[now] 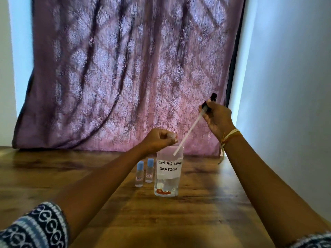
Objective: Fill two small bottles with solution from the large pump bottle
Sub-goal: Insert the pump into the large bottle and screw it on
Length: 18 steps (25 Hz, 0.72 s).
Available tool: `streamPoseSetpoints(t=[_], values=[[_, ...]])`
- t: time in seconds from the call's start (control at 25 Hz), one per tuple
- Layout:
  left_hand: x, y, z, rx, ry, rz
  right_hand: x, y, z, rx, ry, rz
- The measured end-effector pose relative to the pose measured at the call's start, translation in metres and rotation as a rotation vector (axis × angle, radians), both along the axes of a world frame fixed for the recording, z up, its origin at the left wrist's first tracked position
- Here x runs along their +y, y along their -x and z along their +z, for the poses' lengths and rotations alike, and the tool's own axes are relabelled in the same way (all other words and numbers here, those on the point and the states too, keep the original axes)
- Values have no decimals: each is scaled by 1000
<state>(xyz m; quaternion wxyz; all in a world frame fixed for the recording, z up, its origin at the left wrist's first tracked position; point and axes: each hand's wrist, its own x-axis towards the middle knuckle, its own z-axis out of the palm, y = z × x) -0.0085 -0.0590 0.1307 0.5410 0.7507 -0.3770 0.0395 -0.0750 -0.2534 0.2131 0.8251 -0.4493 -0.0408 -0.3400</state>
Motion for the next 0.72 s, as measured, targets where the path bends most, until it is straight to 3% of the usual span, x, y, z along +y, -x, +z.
streamPoseSetpoints(t=[0.4,0.72], values=[[0,-8,-2,11,4,-12,29,-16,91,-93,394,-190],[-2,-8,-4,-9,-21,29,38,-30,87,-47,518,-271]])
